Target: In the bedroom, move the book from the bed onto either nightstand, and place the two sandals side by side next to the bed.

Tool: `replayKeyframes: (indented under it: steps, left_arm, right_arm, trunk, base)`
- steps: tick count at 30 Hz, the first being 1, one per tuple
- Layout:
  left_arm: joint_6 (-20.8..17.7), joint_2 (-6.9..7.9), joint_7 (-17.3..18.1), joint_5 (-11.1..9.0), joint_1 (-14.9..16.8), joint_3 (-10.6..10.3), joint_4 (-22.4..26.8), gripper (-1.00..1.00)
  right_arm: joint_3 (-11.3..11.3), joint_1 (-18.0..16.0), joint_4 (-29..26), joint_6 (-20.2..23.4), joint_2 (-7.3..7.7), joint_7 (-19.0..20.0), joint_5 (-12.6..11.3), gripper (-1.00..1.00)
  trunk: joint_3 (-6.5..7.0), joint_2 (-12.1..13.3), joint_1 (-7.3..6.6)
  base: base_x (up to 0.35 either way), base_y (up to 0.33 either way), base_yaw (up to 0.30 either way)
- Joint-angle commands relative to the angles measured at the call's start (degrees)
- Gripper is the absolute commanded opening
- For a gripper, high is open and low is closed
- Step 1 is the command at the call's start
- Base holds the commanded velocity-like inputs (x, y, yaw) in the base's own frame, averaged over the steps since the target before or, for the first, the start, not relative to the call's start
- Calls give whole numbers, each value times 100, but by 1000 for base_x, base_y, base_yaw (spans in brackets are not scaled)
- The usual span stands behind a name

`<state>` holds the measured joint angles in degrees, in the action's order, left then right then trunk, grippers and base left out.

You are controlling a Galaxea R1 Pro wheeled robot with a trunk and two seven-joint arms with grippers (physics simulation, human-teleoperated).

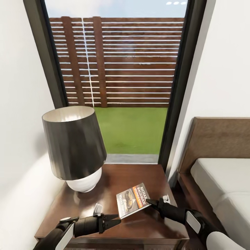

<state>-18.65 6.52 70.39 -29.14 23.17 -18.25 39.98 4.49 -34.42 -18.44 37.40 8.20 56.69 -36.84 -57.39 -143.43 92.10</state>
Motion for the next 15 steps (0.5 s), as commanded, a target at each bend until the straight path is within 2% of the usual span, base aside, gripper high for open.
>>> replayKeyframes:
  steps: [1,5,15]
  left_arm:
    - [-60,7,1,-57,5,-30,1,100]
    - [-60,7,1,-57,5,-30,1,100]
    - [-59,7,1,-57,6,-30,-8,100]
  right_arm:
    - [43,-4,-1,31,6,0,-69,-100]
    - [43,-4,-1,32,6,0,-69,-100]
    - [43,-4,-1,34,6,0,-69,-100]
  trunk:
    - [-28,-4,1]
    - [-117,-10,11]
    - [-117,-10,11]
  base:
    - [0,0,0]
    - [0,0,0]
    - [0,0,0]
